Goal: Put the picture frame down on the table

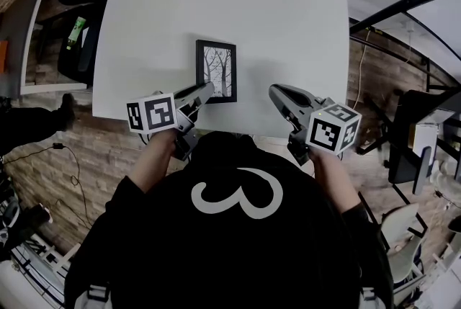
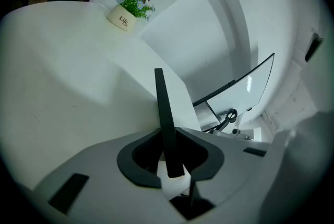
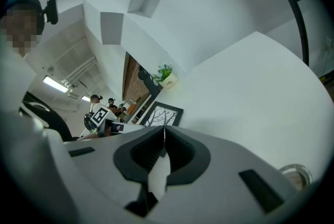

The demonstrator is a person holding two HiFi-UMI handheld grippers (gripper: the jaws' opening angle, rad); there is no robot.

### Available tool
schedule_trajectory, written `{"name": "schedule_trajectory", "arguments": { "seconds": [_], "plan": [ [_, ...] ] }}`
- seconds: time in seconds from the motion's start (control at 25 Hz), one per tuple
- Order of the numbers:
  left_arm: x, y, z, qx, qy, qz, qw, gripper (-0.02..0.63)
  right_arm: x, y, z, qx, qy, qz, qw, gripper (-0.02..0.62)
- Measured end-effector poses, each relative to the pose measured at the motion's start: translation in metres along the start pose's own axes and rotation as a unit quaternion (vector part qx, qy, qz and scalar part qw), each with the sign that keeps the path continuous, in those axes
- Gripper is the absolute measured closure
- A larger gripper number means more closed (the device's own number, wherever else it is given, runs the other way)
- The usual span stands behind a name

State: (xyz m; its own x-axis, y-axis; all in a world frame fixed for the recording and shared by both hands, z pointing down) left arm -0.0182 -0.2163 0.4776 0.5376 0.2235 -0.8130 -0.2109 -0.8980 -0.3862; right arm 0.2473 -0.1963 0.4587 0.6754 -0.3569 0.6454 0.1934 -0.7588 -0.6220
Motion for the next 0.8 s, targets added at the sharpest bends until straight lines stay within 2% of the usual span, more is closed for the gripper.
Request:
{"name": "schedule_trajectory", "arguments": {
  "seconds": [0.8],
  "plan": [
    [-0.0093,-0.0013,-0.0017,-0.011,0.055,-0.062,0.9965,0.528,0.0015,0.0028,-0.0052,-0.01,-0.007,0.015,1.0,0.571]
  ]
}}
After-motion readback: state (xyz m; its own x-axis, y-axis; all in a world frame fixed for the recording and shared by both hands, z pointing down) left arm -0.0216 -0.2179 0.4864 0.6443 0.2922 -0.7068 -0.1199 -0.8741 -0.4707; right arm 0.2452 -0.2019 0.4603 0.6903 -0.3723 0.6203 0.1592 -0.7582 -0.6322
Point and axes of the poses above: the fingertips, and each gripper's own axes: z backward along the fingers, x to its right, y out of its top, the point moved 8 cm from there along z, backward along the fingers, and after that the axes turned 6 degrees about -y, right-handed, at the moved point
